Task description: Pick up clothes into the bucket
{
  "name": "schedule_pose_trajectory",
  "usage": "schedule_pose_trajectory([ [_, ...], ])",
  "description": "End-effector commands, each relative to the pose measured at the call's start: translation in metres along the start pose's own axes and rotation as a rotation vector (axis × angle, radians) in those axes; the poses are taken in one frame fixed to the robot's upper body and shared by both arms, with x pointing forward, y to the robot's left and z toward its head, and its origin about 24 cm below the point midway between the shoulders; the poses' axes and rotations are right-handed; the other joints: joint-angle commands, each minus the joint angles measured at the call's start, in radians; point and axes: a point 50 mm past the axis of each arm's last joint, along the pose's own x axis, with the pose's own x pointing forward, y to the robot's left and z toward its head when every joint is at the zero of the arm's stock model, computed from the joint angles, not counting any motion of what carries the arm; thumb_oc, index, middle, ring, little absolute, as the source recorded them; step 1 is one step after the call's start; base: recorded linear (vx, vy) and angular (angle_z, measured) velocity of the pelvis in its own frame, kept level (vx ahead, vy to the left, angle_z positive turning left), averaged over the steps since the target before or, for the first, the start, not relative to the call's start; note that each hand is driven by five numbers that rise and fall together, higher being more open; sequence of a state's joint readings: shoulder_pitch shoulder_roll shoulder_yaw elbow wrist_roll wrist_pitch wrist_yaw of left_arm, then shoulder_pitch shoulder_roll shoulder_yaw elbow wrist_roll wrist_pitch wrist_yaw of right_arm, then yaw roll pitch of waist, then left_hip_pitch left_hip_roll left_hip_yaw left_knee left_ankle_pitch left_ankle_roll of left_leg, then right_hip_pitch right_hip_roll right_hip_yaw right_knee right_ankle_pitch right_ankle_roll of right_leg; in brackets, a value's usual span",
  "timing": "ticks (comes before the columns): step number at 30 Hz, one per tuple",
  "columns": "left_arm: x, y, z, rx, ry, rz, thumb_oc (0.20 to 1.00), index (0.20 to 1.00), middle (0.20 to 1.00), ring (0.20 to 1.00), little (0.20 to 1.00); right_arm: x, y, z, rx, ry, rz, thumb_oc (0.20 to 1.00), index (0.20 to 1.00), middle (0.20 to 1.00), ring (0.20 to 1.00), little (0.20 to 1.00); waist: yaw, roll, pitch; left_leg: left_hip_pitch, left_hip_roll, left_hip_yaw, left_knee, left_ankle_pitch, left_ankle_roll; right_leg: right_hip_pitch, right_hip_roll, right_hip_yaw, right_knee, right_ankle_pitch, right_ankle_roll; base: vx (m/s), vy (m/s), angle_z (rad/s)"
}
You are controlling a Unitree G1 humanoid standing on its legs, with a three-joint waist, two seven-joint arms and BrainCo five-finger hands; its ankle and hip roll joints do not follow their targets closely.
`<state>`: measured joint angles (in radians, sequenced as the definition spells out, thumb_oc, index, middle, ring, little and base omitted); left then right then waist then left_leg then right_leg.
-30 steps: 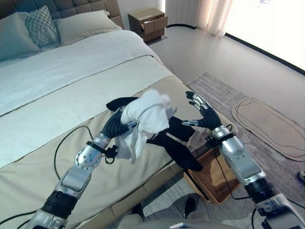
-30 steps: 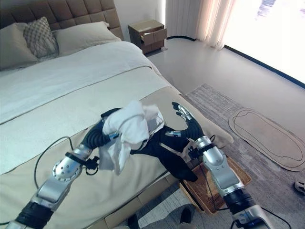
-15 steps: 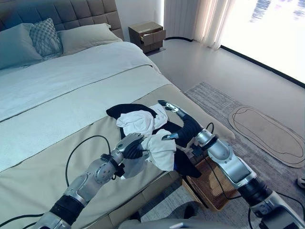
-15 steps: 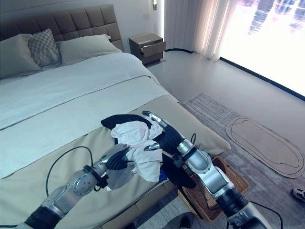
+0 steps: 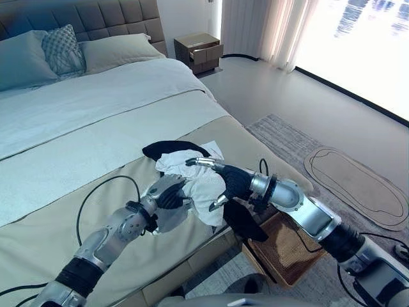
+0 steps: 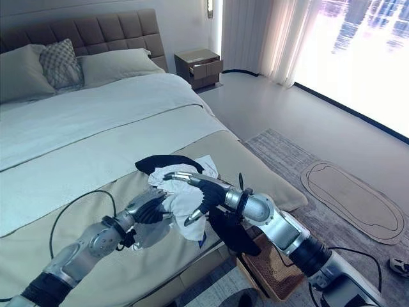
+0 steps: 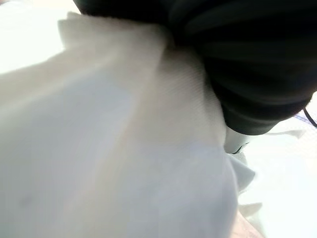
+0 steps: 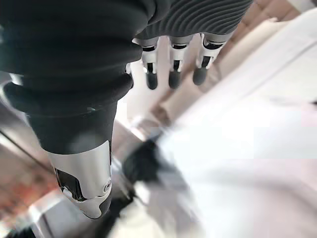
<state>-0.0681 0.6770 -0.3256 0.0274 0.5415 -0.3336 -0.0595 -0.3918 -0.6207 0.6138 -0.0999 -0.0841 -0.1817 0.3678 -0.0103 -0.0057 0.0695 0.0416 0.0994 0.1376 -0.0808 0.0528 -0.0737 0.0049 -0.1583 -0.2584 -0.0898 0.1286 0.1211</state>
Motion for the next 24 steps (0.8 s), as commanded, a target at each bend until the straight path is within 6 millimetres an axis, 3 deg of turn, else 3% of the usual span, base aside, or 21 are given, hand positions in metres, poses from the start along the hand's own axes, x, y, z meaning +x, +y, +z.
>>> schedule_pose_trajectory([
  [1, 0.001, 0.044, 0.005, 0.121, -0.054, 0.142, 0.200, 0.200, 0.200, 0.200, 0.200, 0.002, -0.011, 0.005, -0.184, 0.019, 0.027, 1.000, 1.000, 1.000, 1.000, 1.000, -0.003, -0.043, -0.016, -0.039, 0.034, -0.059, 0.069, -0.017, -0.029, 0.026, -0.077, 0.040, 0.037, -0.021, 0.081, 0.00, 0.000, 0.00],
  [2, 0.004, 0.043, 0.008, 0.142, -0.053, 0.146, 0.200, 0.200, 0.200, 0.200, 0.200, 0.005, -0.005, -0.009, -0.216, 0.095, 0.027, 1.000, 1.000, 1.000, 1.000, 1.000, -0.004, -0.041, -0.016, -0.039, 0.033, -0.059, 0.070, -0.019, -0.027, 0.026, -0.078, 0.041, 0.037, -0.021, 0.080, 0.00, 0.000, 0.00],
  [12, 0.003, 0.066, 0.030, 0.133, -0.112, 0.247, 0.200, 0.200, 0.200, 0.200, 0.200, 0.012, 0.016, -0.031, -0.235, 0.224, 0.014, 1.000, 1.000, 1.000, 1.000, 1.000, -0.003, -0.038, -0.014, -0.042, 0.028, -0.062, 0.074, -0.026, -0.018, 0.024, -0.082, 0.045, 0.034, -0.019, 0.077, 0.00, 0.000, 0.00],
  [18, 0.004, 0.069, 0.040, 0.103, -0.148, 0.287, 0.200, 0.200, 0.200, 0.200, 0.200, 0.025, 0.025, -0.031, -0.203, 0.219, -0.043, 1.000, 1.000, 1.000, 1.000, 1.000, -0.001, -0.035, -0.015, -0.043, 0.027, -0.062, 0.078, -0.029, -0.016, 0.025, -0.081, 0.047, 0.032, -0.022, 0.074, 0.00, 0.000, 0.00],
  [21, 0.011, 0.066, 0.045, 0.030, -0.171, 0.323, 0.200, 0.200, 0.200, 0.200, 0.200, 0.032, 0.024, -0.030, -0.165, 0.206, -0.189, 1.000, 1.000, 1.000, 1.000, 1.000, 0.000, -0.030, -0.012, -0.043, 0.025, -0.062, 0.079, -0.028, -0.014, 0.023, -0.080, 0.050, 0.031, -0.021, 0.075, 0.00, 0.000, 0.00],
  [24, 0.013, 0.063, 0.047, 0.001, -0.177, 0.332, 0.200, 0.200, 0.200, 0.200, 0.200, 0.036, 0.025, -0.030, -0.150, 0.204, -0.221, 1.000, 1.000, 1.000, 1.000, 1.000, 0.000, -0.028, -0.011, -0.043, 0.024, -0.061, 0.079, -0.028, -0.014, 0.023, -0.080, 0.050, 0.032, -0.021, 0.076, 0.00, 0.000, 0.00],
])
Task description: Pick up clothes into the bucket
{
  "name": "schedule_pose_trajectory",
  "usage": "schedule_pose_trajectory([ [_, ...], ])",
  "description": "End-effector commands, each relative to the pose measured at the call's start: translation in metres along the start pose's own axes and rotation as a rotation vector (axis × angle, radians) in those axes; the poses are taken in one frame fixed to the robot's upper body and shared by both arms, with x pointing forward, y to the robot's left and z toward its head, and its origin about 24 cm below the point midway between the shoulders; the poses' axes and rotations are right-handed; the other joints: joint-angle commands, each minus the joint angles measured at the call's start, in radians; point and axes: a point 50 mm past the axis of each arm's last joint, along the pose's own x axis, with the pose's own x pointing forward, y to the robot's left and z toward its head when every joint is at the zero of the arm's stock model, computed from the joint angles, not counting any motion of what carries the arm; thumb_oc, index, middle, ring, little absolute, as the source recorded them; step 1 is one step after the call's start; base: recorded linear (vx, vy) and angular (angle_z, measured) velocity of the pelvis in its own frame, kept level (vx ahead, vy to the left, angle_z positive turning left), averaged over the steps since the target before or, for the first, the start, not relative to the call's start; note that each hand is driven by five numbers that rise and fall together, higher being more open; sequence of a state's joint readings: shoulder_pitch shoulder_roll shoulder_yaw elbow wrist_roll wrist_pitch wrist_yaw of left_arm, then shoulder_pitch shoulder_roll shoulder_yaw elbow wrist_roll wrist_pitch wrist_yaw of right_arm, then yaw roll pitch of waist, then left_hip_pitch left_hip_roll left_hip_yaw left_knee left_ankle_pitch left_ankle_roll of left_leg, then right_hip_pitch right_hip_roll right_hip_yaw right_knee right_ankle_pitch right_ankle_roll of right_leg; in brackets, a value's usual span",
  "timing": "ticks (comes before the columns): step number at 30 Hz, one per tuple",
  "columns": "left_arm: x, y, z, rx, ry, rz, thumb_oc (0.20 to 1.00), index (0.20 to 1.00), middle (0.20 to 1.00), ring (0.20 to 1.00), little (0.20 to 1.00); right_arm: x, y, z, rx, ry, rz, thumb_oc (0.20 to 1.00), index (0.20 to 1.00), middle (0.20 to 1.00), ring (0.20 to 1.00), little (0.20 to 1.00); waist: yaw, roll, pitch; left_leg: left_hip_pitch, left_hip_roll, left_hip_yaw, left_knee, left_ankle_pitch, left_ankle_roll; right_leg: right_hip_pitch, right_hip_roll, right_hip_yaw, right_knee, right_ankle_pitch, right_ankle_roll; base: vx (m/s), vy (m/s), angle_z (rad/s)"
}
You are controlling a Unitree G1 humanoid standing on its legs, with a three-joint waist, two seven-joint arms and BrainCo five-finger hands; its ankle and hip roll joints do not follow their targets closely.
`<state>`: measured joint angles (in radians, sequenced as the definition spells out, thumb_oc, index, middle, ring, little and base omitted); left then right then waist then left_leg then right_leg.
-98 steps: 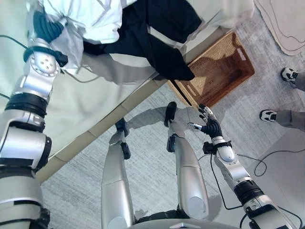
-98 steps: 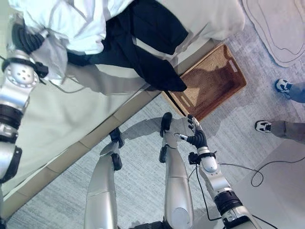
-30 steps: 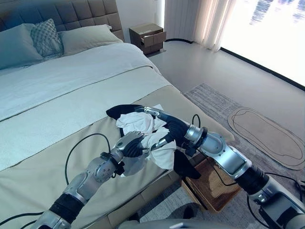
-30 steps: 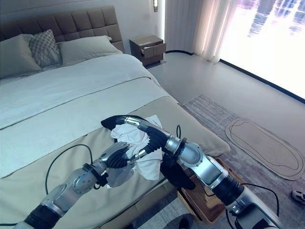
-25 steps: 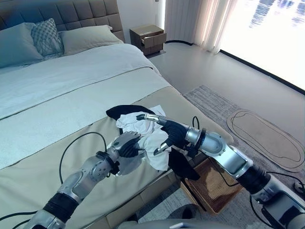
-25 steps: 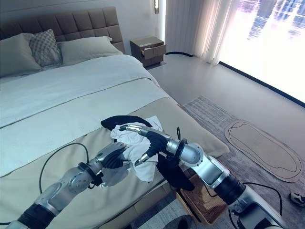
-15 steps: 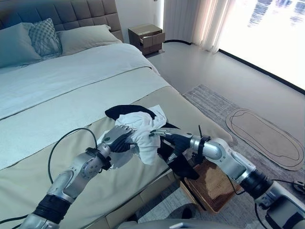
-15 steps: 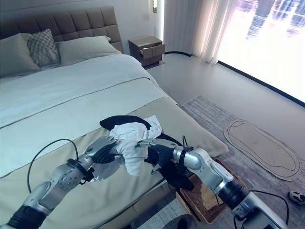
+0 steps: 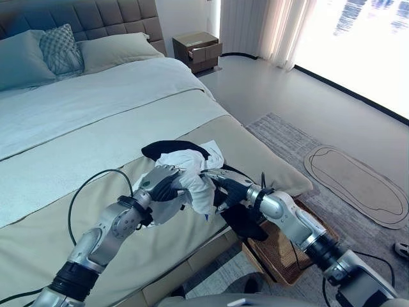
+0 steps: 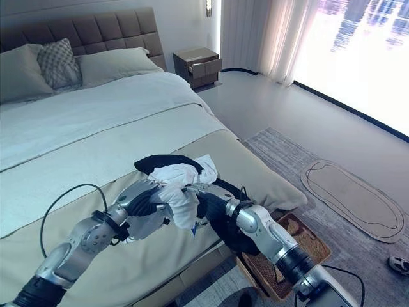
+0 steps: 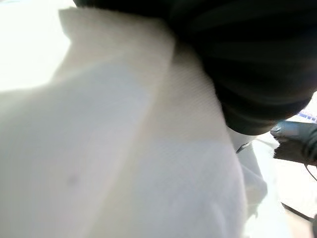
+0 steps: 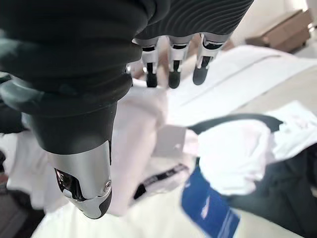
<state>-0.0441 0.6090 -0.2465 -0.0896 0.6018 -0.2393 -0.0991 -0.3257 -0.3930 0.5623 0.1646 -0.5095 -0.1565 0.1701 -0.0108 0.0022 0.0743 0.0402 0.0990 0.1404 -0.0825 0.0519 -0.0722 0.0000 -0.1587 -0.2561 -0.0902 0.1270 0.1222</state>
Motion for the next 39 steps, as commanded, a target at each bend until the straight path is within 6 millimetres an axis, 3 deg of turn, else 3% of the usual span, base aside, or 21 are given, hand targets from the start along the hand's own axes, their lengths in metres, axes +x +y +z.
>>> schedule_pose_trajectory([
  [1, 0.013, 0.047, 0.037, -0.043, -0.217, 0.258, 0.200, 0.200, 0.200, 0.200, 0.200, 0.016, -0.007, 0.018, 0.003, -0.055, -0.106, 1.000, 1.000, 1.000, 1.000, 1.000, 0.000, -0.035, -0.015, -0.042, 0.024, -0.063, 0.080, -0.026, -0.015, 0.027, -0.080, 0.048, 0.033, -0.019, 0.075, 0.00, 0.000, 0.00],
  [10, 0.011, 0.047, 0.038, -0.098, -0.223, 0.293, 0.200, 0.200, 0.200, 0.200, 0.200, 0.016, 0.000, 0.022, 0.119, -0.069, -0.186, 1.000, 1.000, 1.000, 1.000, 1.000, 0.001, -0.032, -0.012, -0.042, 0.023, -0.062, 0.078, -0.023, -0.014, 0.026, -0.080, 0.047, 0.032, -0.018, 0.077, 0.00, 0.000, 0.00],
  [20, 0.014, 0.048, 0.047, -0.155, -0.280, 0.308, 0.200, 0.200, 0.200, 0.200, 0.200, 0.019, 0.007, 0.041, 0.169, -0.174, -0.125, 1.000, 1.000, 1.000, 1.000, 1.000, 0.000, -0.032, -0.010, -0.038, 0.029, -0.059, 0.076, -0.022, -0.018, 0.027, -0.075, 0.049, 0.029, -0.018, 0.075, 0.00, 0.000, 0.00],
  [21, 0.014, 0.047, 0.048, -0.169, -0.287, 0.305, 0.200, 0.200, 0.200, 0.200, 0.200, 0.020, 0.007, 0.041, 0.163, -0.179, -0.115, 0.736, 0.736, 0.736, 0.736, 0.736, 0.001, -0.033, -0.010, -0.038, 0.029, -0.059, 0.076, -0.022, -0.018, 0.027, -0.074, 0.048, 0.028, -0.018, 0.075, 0.00, 0.000, 0.00],
  [22, 0.014, 0.047, 0.050, -0.179, -0.300, 0.303, 0.200, 0.200, 0.200, 0.200, 0.200, 0.019, 0.008, 0.040, 0.163, -0.175, -0.111, 0.583, 0.583, 0.583, 0.583, 0.583, 0.001, -0.033, -0.010, -0.038, 0.030, -0.059, 0.076, -0.022, -0.018, 0.026, -0.074, 0.048, 0.027, -0.017, 0.075, 0.00, 0.000, 0.00],
  [23, 0.013, 0.048, 0.051, -0.187, -0.305, 0.301, 0.200, 0.200, 0.200, 0.200, 0.200, 0.019, 0.007, 0.040, 0.164, -0.175, -0.112, 0.351, 0.351, 0.351, 0.351, 0.351, 0.002, -0.033, -0.010, -0.038, 0.030, -0.058, 0.076, -0.022, -0.018, 0.026, -0.074, 0.049, 0.026, -0.017, 0.075, 0.00, 0.000, 0.00],
  [24, 0.014, 0.046, 0.055, -0.217, -0.323, 0.295, 0.200, 0.200, 0.200, 0.200, 0.200, 0.025, 0.006, 0.046, 0.167, -0.193, -0.116, 0.200, 0.200, 0.200, 0.200, 0.200, 0.004, -0.032, -0.011, -0.039, 0.030, -0.059, 0.076, -0.022, -0.018, 0.026, -0.074, 0.048, 0.025, -0.016, 0.075, 0.00, 0.000, 0.00],
  [31, 0.016, 0.050, 0.074, -0.404, -0.433, 0.286, 0.200, 0.200, 0.200, 0.200, 0.200, 0.043, 0.002, 0.064, -0.007, -0.253, -0.121, 0.200, 0.200, 0.200, 0.200, 0.200, 0.015, -0.030, -0.008, -0.044, 0.020, -0.060, 0.081, -0.028, -0.014, 0.026, -0.081, 0.049, 0.020, -0.009, 0.078, 0.00, 0.000, 0.00],
  [39, 0.019, 0.047, 0.075, -0.484, -0.435, 0.284, 0.200, 0.200, 0.200, 0.200, 0.200, 0.047, -0.003, 0.068, 0.038, -0.265, -0.172, 0.200, 0.200, 0.200, 0.200, 0.200, 0.017, -0.029, -0.006, -0.046, 0.013, -0.060, 0.085, -0.031, -0.009, 0.024, -0.089, 0.048, 0.022, -0.005, 0.082, 0.00, 0.000, 0.00],
])
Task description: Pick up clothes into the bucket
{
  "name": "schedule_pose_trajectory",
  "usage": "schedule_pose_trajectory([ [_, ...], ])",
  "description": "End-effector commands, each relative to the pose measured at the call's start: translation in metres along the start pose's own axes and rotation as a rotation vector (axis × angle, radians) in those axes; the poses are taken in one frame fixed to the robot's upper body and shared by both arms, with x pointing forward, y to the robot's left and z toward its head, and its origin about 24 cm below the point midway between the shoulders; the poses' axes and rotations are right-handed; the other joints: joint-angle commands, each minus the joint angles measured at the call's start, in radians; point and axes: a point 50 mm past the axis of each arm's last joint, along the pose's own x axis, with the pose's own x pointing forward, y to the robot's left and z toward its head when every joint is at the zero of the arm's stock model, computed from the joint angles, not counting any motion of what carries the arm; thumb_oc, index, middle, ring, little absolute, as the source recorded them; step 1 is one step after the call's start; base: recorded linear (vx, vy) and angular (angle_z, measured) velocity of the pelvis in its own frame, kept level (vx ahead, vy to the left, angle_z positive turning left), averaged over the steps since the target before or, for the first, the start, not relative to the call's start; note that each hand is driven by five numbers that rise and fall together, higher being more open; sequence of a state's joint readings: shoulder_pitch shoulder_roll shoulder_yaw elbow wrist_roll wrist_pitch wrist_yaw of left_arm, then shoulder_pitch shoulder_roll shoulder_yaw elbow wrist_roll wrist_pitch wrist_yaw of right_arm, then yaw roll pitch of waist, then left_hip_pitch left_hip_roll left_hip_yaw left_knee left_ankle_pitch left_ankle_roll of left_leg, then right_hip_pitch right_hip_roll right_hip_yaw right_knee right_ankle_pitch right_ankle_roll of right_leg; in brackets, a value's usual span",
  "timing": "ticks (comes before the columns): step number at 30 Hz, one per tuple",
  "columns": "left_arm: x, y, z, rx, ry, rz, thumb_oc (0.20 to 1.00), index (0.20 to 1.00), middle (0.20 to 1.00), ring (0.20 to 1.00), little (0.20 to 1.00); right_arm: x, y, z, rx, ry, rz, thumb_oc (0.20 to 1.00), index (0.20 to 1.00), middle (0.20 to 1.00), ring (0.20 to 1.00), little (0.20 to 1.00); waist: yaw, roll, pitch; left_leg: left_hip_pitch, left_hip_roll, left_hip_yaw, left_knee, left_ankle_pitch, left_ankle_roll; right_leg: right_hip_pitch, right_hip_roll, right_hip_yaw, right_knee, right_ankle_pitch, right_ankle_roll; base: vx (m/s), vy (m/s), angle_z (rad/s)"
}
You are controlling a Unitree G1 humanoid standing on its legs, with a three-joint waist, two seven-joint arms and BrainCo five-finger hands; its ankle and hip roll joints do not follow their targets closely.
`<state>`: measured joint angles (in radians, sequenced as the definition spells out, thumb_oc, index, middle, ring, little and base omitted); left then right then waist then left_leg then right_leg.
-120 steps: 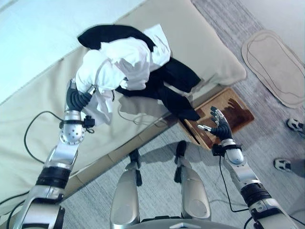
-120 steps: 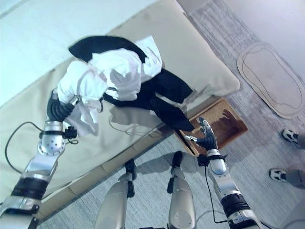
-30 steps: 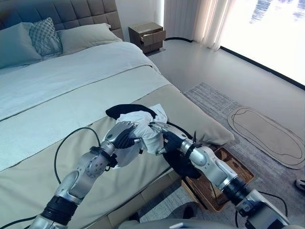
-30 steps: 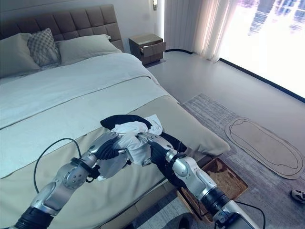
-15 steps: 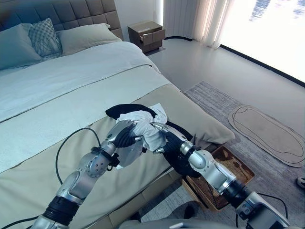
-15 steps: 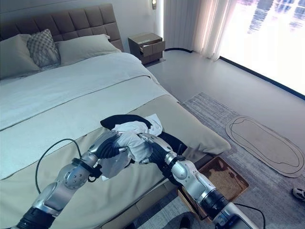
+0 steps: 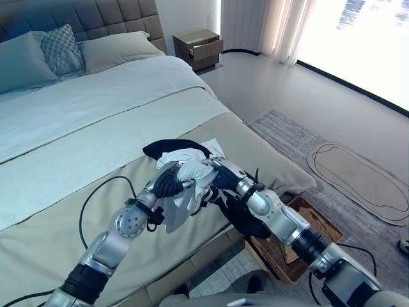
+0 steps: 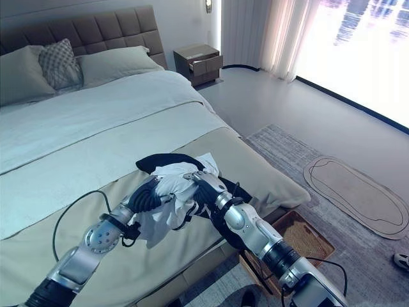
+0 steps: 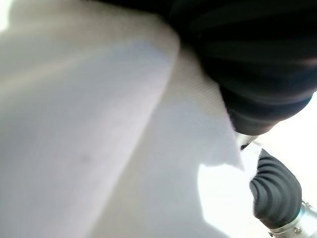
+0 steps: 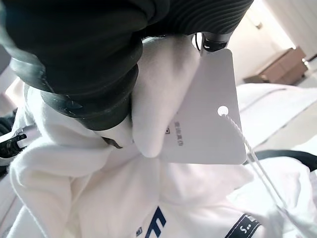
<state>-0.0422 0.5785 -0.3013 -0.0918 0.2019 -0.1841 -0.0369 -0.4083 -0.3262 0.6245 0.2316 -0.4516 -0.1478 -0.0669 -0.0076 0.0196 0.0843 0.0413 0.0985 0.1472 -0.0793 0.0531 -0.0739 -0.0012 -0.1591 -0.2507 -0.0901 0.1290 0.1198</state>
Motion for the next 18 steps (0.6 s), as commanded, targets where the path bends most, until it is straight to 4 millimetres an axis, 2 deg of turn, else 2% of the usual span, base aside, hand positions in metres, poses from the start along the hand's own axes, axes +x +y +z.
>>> schedule_pose_trajectory([
  [1, 0.019, 0.015, 0.083, -0.095, -0.447, 0.085, 0.200, 0.200, 0.200, 0.200, 0.200, 0.026, 0.016, 0.050, 0.009, -0.207, 0.045, 0.200, 0.200, 0.200, 0.200, 0.200, 0.014, -0.047, -0.015, -0.049, 0.012, -0.065, 0.085, -0.034, -0.007, 0.024, -0.091, 0.044, 0.022, -0.005, 0.085, 0.00, 0.000, 0.00],
  [7, 0.016, 0.023, 0.073, -0.095, -0.400, 0.156, 0.200, 0.200, 0.200, 0.200, 0.200, 0.013, 0.020, 0.034, -0.033, -0.166, 0.093, 0.200, 0.200, 0.200, 0.200, 0.200, 0.013, -0.049, -0.015, -0.046, 0.009, -0.065, 0.085, -0.034, -0.007, 0.028, -0.093, 0.039, 0.023, -0.007, 0.086, 0.00, 0.000, 0.00],
  [8, 0.014, 0.027, 0.069, -0.100, -0.388, 0.190, 0.438, 0.438, 0.438, 0.438, 0.438, 0.009, 0.020, 0.029, -0.040, -0.153, 0.102, 0.200, 0.200, 0.200, 0.200, 0.200, 0.013, -0.049, -0.016, -0.046, 0.010, -0.065, 0.084, -0.033, -0.008, 0.029, -0.093, 0.037, 0.022, -0.007, 0.086, 0.00, 0.000, 0.00],
  [9, 0.013, 0.030, 0.066, -0.113, -0.378, 0.216, 0.586, 0.586, 0.586, 0.586, 0.586, 0.005, 0.021, 0.024, -0.041, -0.137, 0.108, 0.200, 0.200, 0.200, 0.200, 0.200, 0.012, -0.051, -0.016, -0.045, 0.010, -0.065, 0.083, -0.033, -0.009, 0.030, -0.092, 0.036, 0.023, -0.008, 0.085, 0.00, 0.000, 0.00],
  [10, 0.009, 0.034, 0.060, -0.145, -0.355, 0.268, 1.000, 1.000, 1.000, 1.000, 1.000, -0.004, 0.021, 0.014, -0.043, -0.105, 0.116, 0.200, 0.200, 0.200, 0.200, 0.200, 0.009, -0.053, -0.017, -0.044, 0.011, -0.066, 0.082, -0.033, -0.009, 0.032, -0.092, 0.036, 0.023, -0.008, 0.085, 0.00, 0.000, 0.00],
  [11, 0.008, 0.033, 0.060, -0.146, -0.355, 0.268, 1.000, 1.000, 1.000, 1.000, 1.000, -0.005, 0.021, 0.014, -0.043, -0.104, 0.117, 0.200, 0.200, 0.200, 0.200, 0.200, 0.009, -0.053, -0.017, -0.044, 0.011, -0.067, 0.082, -0.033, -0.009, 0.032, -0.092, 0.036, 0.023, -0.008, 0.085, 0.00, 0.000, 0.00],
  [12, 0.002, 0.038, 0.051, -0.165, -0.320, 0.317, 1.000, 1.000, 1.000, 1.000, 1.000, -0.016, 0.018, 0.001, -0.045, -0.053, 0.108, 0.200, 0.200, 0.200, 0.200, 0.200, 0.007, -0.056, -0.018, -0.043, 0.011, -0.066, 0.082, -0.033, -0.010, 0.034, -0.092, 0.036, 0.023, -0.009, 0.085, 0.00, 0.000, 0.00],
  [13, 0.002, 0.038, 0.051, -0.167, -0.319, 0.316, 1.000, 1.000, 1.000, 1.000, 1.000, -0.017, 0.018, 0.000, -0.044, -0.052, 0.109, 0.200, 0.200, 0.200, 0.200, 0.200, 0.007, -0.055, -0.019, -0.043, 0.011, -0.066, 0.082, -0.033, -0.010, 0.035, -0.092, 0.036, 0.023, -0.009, 0.086, 0.00, 0.000, 0.00],
  [15, -0.005, 0.042, 0.041, -0.203, -0.282, 0.381, 1.000, 1.000, 1.000, 1.000, 1.000, -0.029, 0.014, -0.013, -0.045, 0.002, 0.090, 0.200, 0.200, 0.200, 0.200, 0.200, 0.005, -0.058, -0.019, -0.042, 0.012, -0.067, 0.082, -0.033, -0.011, 0.036, -0.092, 0.036, 0.023, -0.010, 0.085, 0.00, 0.000, 0.00],
  [16, -0.011, 0.042, 0.029, -0.256, -0.229, 0.422, 1.000, 1.000, 1.000, 1.000, 1.000, -0.040, 0.008, -0.024, -0.030, 0.047, 0.058, 0.200, 0.200, 0.200, 0.200, 0.200, 0.003, -0.061, -0.020, -0.042, 0.012, -0.068, 0.083, -0.033, -0.011, 0.037, -0.091, 0.037, 0.024, -0.011, 0.085, 0.00, 0.000, 0.00],
  [18, -0.014, 0.041, 0.022, -0.280, -0.199, 0.445, 1.000, 1.000, 1.000, 1.000, 1.000, -0.047, 0.005, -0.031, -0.017, 0.082, 0.034, 0.200, 0.200, 0.200, 0.200, 0.200, 0.002, -0.061, -0.020, -0.041, 0.013, -0.067, 0.082, -0.032, -0.011, 0.036, -0.090, 0.036, 0.024, -0.011, 0.085, 0.00, 0.000, 0.00],
])
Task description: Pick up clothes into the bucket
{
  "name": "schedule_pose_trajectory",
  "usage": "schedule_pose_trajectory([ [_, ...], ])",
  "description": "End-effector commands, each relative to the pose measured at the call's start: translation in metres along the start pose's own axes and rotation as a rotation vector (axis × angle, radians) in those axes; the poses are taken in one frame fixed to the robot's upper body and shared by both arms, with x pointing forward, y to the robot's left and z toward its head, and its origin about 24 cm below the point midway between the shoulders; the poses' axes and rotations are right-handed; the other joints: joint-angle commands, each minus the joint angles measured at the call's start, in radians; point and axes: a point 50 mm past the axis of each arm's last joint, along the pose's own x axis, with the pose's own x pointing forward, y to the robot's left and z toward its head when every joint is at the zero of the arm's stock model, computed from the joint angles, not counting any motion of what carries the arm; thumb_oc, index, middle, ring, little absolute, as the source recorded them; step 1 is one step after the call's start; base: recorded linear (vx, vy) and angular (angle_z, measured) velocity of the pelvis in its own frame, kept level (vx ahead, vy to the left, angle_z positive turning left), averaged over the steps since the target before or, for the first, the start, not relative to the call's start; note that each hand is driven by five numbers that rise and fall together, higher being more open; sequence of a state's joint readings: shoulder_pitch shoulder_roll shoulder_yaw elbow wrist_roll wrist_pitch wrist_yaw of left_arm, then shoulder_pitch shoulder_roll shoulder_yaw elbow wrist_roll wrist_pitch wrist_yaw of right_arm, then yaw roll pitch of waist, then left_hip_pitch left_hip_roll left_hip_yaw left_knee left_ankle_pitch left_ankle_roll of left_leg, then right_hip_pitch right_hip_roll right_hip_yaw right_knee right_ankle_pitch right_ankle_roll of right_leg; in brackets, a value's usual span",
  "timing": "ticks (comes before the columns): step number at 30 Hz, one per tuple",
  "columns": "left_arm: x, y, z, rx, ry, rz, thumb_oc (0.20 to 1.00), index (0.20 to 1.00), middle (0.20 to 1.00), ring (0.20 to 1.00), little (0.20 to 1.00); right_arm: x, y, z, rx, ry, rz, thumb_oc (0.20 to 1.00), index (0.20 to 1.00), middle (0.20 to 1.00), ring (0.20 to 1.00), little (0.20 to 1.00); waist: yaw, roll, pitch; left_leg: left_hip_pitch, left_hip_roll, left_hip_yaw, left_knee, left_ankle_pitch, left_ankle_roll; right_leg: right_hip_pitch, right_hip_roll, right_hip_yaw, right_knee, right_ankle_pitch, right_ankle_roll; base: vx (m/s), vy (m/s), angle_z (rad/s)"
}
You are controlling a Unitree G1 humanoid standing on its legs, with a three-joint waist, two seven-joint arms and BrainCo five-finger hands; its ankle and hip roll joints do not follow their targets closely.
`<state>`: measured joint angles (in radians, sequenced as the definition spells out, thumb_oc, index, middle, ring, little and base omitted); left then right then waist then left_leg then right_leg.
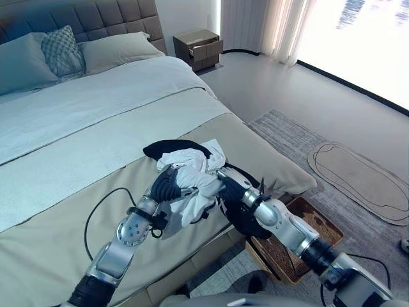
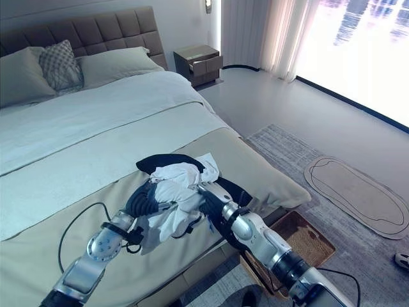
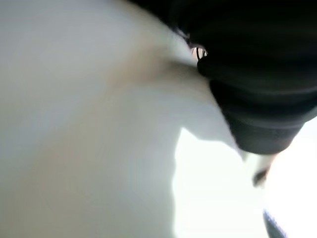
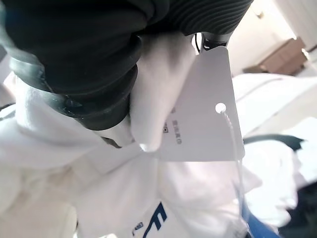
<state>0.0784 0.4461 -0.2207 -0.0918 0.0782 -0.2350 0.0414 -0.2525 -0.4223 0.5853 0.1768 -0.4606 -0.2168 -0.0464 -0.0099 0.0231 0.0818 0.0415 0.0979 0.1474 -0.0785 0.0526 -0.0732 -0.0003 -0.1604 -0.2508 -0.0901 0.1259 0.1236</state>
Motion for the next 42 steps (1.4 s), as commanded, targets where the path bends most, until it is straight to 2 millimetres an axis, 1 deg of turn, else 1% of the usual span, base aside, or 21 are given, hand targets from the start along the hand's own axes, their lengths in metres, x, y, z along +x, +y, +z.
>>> schedule_pose_trajectory([
  [1, 0.005, 0.044, 0.030, -0.078, -0.208, 0.266, 1.000, 1.000, 1.000, 1.000, 1.000, -0.019, -0.013, -0.024, 0.037, 0.097, -0.081, 0.200, 0.200, 0.200, 0.200, 0.200, 0.000, -0.066, -0.015, -0.041, 0.014, -0.068, 0.081, -0.030, -0.012, 0.035, -0.089, 0.036, 0.024, -0.007, 0.081, 0.04, -0.014, 0.01],
  [2, 0.005, 0.044, 0.029, -0.079, -0.207, 0.265, 1.000, 1.000, 1.000, 1.000, 1.000, -0.019, -0.013, -0.024, 0.038, 0.098, -0.080, 0.200, 0.200, 0.200, 0.200, 0.200, 0.001, -0.065, -0.018, -0.035, 0.016, -0.068, 0.078, -0.039, -0.014, 0.041, -0.087, 0.036, 0.022, -0.014, 0.083, 0.00, 0.000, 0.00],
  [3, 0.001, 0.045, 0.023, -0.081, -0.181, 0.287, 1.000, 1.000, 1.000, 1.000, 1.000, -0.026, -0.016, -0.031, 0.080, 0.139, -0.123, 0.200, 0.200, 0.200, 0.200, 0.200, 0.000, -0.067, -0.014, -0.040, 0.015, -0.067, 0.080, -0.030, -0.012, 0.036, -0.088, 0.036, 0.024, -0.007, 0.081, 0.04, -0.016, 0.02],
  [4, -0.002, 0.047, 0.017, -0.075, -0.151, 0.310, 1.000, 1.000, 1.000, 1.000, 1.000, -0.034, -0.019, -0.040, 0.139, 0.183, -0.174, 0.200, 0.200, 0.200, 0.200, 0.200, 0.000, -0.066, -0.014, -0.033, 0.018, -0.067, 0.078, -0.039, -0.014, 0.044, -0.085, 0.034, 0.022, -0.015, 0.083, 0.00, 0.000, 0.00],
  [5, -0.009, 0.049, 0.006, -0.082, -0.103, 0.341, 1.000, 1.000, 1.000, 1.000, 1.000, -0.048, -0.022, -0.054, 0.252, 0.260, -0.270, 0.200, 0.200, 0.200, 0.200, 0.200, -0.002, -0.066, -0.010, -0.034, 0.018, -0.069, 0.077, -0.037, -0.014, 0.044, -0.085, 0.035, 0.022, -0.015, 0.083, 0.03, -0.015, 0.01],
  [6, -0.009, 0.048, 0.006, -0.083, -0.103, 0.339, 1.000, 1.000, 1.000, 1.000, 1.000, -0.048, -0.022, -0.054, 0.254, 0.261, -0.271, 0.200, 0.200, 0.200, 0.200, 0.200, -0.001, -0.066, -0.011, -0.034, 0.018, -0.069, 0.077, -0.037, -0.014, 0.044, -0.085, 0.035, 0.022, -0.015, 0.083, 0.00, 0.000, 0.00],
  [7, -0.014, 0.049, -0.001, -0.082, -0.068, 0.358, 1.000, 1.000, 1.000, 1.000, 1.000, -0.059, -0.024, -0.064, 0.325, 0.315, -0.348, 0.200, 0.200, 0.200, 0.200, 0.200, -0.002, -0.066, -0.009, -0.034, 0.018, -0.070, 0.077, -0.037, -0.014, 0.044, -0.084, 0.034, 0.022, -0.016, 0.082, 0.00, 0.000, 0.00],
  [10, -0.026, 0.052, -0.014, -0.083, -0.002, 0.393, 1.000, 1.000, 1.000, 1.000, 1.000, -0.079, -0.028, -0.079, 0.407, 0.401, -0.475, 0.200, 0.200, 0.200, 0.200, 0.200, -0.004, -0.065, -0.003, -0.037, 0.017, -0.071, 0.082, -0.038, -0.013, 0.045, -0.084, 0.032, 0.027, -0.020, 0.083, 0.00, 0.000, 0.00],
  [14, -0.044, 0.055, -0.036, -0.119, 0.101, 0.472, 1.000, 1.000, 1.000, 1.000, 1.000, -0.118, -0.040, -0.103, 0.432, 0.555, -0.704, 0.200, 0.200, 0.200, 0.200, 0.200, -0.008, -0.059, 0.013, -0.046, 0.010, -0.082, 0.097, -0.044, -0.011, 0.046, -0.097, 0.025, 0.059, -0.038, 0.081, 0.00, 0.000, 0.00],
  [15, -0.044, 0.055, -0.036, -0.119, 0.100, 0.471, 1.000, 1.000, 1.000, 1.000, 1.000, -0.118, -0.040, -0.103, 0.432, 0.556, -0.706, 0.200, 0.200, 0.200, 0.200, 0.200, -0.008, -0.059, 0.013, -0.047, 0.009, -0.083, 0.098, -0.045, -0.010, 0.045, -0.098, 0.024, 0.062, -0.039, 0.081, -0.01, 0.001, 0.06],
  [18, -0.047, 0.058, -0.042, -0.154, 0.120, 0.541, 1.000, 1.000, 1.000, 1.000, 1.000, -0.136, -0.053, -0.115, 0.421, 0.618, -0.838, 0.200, 0.200, 0.200, 0.200, 0.200, -0.012, -0.055, 0.044, -0.063, 0.002, -0.091, 0.113, -0.048, -0.007, 0.020, -0.110, 0.027, 0.107, -0.053, 0.079, -0.04, 0.004, 0.08],
  [19, -0.047, 0.058, -0.042, -0.154, 0.120, 0.541, 1.000, 1.000, 1.000, 1.000, 1.000, -0.136, -0.053, -0.115, 0.421, 0.618, -0.838, 0.200, 0.200, 0.200, 0.200, 0.200, -0.012, -0.055, 0.044, -0.064, 0.002, -0.091, 0.114, -0.048, -0.007, 0.020, -0.110, 0.028, 0.108, -0.054, 0.079, -0.12, 0.006, 0.08],
  [21, -0.045, 0.062, -0.044, -0.166, 0.119, 0.600, 1.000, 1.000, 1.000, 1.000, 1.000, -0.146, -0.066, -0.126, 0.413, 0.669, -0.963, 0.200, 0.200, 0.200, 0.200, 0.200, -0.015, -0.051, 0.094, -0.100, -0.001, -0.096, 0.142, -0.051, -0.003, -0.032, -0.121, 0.037, 0.159, -0.063, 0.077, -0.19, 0.006, 0.06],
  [23, -0.040, 0.064, -0.041, -0.162, 0.097, 0.623, 1.000, 1.000, 1.000, 1.000, 1.000, -0.150, -0.079, -0.134, 0.410, 0.693, -1.056, 0.200, 0.200, 0.200, 0.200, 0.200, -0.016, -0.047, 0.158, -0.153, -0.003, -0.100, 0.186, -0.053, 0.000, -0.096, -0.132, 0.049, 0.215, -0.070, 0.072, -0.32, -0.002, 0.05],
  [24, -0.034, 0.065, -0.037, -0.188, 0.066, 0.635, 1.000, 1.000, 1.000, 1.000, 1.000, -0.148, -0.092, -0.138, 0.405, 0.695, -1.110, 0.200, 0.200, 0.200, 0.200, 0.200, -0.016, -0.044, 0.206, -0.221, -0.008, -0.105, 0.249, -0.063, 0.001, -0.164, -0.140, 0.067, 0.276, -0.079, 0.065, -0.29, -0.005, 0.04],
  [26, -0.033, 0.066, -0.037, -0.189, 0.062, 0.636, 1.000, 1.000, 1.000, 1.000, 1.000, -0.147, -0.094, -0.138, 0.404, 0.692, -1.113, 0.200, 0.200, 0.200, 0.200, 0.200, -0.015, -0.044, 0.204, -0.234, -0.008, -0.104, 0.262, -0.068, 0.001, -0.178, -0.142, 0.071, 0.287, -0.083, 0.065, -0.17, -0.009, 0.05],
  [27, -0.028, 0.065, -0.032, -0.254, 0.028, 0.645, 1.000, 1.000, 1.000, 1.000, 1.000, -0.146, -0.108, -0.143, 0.397, 0.697, -1.175, 0.200, 0.200, 0.200, 0.200, 0.200, -0.015, -0.042, 0.245, -0.315, -0.007, -0.109, 0.342, -0.082, -0.001, -0.254, -0.147, 0.086, 0.349, -0.095, 0.058, -0.22, -0.027, 0.03],
  [30, -0.025, 0.064, -0.027, -0.309, -0.014, 0.646, 1.000, 1.000, 1.000, 1.000, 1.000, -0.150, -0.128, -0.153, 0.400, 0.730, -1.259, 0.200, 0.200, 0.200, 0.200, 0.200, -0.013, -0.034, 0.262, -0.443, -0.003, -0.114, 0.441, -0.104, -0.006, -0.375, -0.144, 0.108, 0.435, -0.117, 0.051, -0.20, -0.044, 0.00],
  [35, -0.021, 0.063, -0.012, -0.454, -0.103, 0.654, 1.000, 1.000, 1.000, 1.000, 1.000, -0.148, -0.170, -0.156, 0.361, 0.724, -1.362, 0.200, 0.200, 0.200, 0.200, 0.200, -0.011, -0.022, 0.291, -0.652, 0.011, -0.118, 0.588, -0.138, -0.011, -0.585, -0.136, 0.150, 0.573, -0.151, 0.035, -0.16, -0.017, -0.04],
  [40, -0.014, 0.063, 0.007, -0.539, -0.210, 0.647, 1.000, 1.000, 1.000, 1.000, 1.000, -0.154, -0.223, -0.156, 0.343, 0.732, -1.487, 0.200, 0.200, 0.200, 0.200, 0.200, -0.005, 0.002, 0.315, -0.851, 0.013, -0.114, 0.697, -0.153, -0.013, -0.810, -0.135, 0.192, 0.695, -0.161, 0.025, -0.15, 0.021, -0.08],
  [42, -0.012, 0.066, 0.017, -0.573, -0.269, 0.659, 1.000, 1.000, 1.000, 1.000, 1.000, -0.155, -0.245, -0.151, 0.314, 0.718, -1.522, 0.200, 0.200, 0.200, 0.200, 0.200, -0.001, 0.010, 0.324, -0.936, 0.013, -0.112, 0.748, -0.159, -0.012, -0.898, -0.131, 0.213, 0.744, -0.170, 0.020, -0.11, 0.025, -0.08],
])
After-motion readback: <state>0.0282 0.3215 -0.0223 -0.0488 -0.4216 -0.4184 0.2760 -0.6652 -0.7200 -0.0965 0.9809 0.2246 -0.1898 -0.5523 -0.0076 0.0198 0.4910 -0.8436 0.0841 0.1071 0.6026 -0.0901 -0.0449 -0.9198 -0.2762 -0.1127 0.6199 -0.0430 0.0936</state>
